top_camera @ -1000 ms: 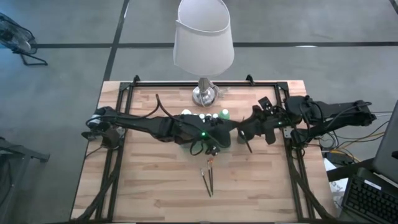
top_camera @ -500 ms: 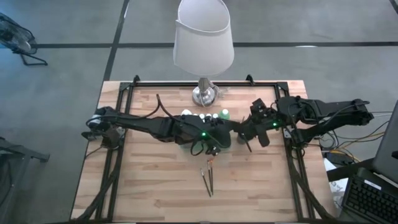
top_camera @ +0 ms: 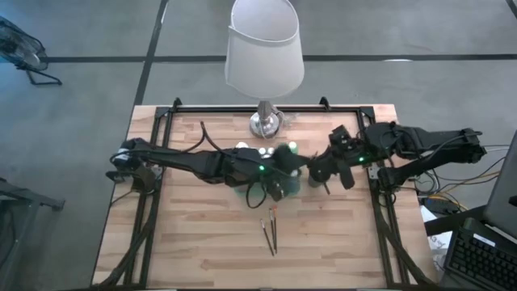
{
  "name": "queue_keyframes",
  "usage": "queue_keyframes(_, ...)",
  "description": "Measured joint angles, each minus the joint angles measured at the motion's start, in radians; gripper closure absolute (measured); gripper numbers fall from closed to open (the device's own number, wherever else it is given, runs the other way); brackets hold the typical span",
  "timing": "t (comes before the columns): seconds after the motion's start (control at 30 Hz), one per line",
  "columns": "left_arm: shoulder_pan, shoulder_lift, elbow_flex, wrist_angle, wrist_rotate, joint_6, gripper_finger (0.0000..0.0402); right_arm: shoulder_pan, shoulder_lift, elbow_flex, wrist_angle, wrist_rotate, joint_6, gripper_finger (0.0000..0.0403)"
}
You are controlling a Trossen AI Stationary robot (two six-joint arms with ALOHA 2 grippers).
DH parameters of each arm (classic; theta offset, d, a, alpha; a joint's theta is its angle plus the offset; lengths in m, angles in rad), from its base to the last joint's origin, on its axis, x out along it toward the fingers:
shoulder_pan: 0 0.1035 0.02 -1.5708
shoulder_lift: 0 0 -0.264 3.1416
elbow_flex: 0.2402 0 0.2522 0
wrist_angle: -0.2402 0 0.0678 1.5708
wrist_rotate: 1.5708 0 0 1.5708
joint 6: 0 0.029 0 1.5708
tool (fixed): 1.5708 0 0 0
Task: Pick & Place Paint Supplies
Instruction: Put the black paint brush into the black cup
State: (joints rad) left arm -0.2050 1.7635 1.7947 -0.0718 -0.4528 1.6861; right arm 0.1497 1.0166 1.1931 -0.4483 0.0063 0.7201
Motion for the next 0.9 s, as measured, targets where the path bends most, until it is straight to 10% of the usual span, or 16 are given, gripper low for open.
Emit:
queue_keyframes(0.2, 0.015, -0.103, 0.0, -0.083, -0.021, -0.714, 0.0304, 0.0, -0.059, 0.016, -0.164, 0.115, -0.029, 0.039)
queue_keyframes(0.4, 0.09, -0.192, -0.061, -0.254, 0.189, -1.291, 0.0302, 0.003, -0.106, -0.046, -0.201, 0.284, -0.105, 0.039)
queue_keyframes(0.9, 0.111, -0.399, -0.543, 0.171, 0.252, -1.667, 0.0321, 0.142, -0.197, -0.461, 0.339, 0.783, -0.373, 0.0391)
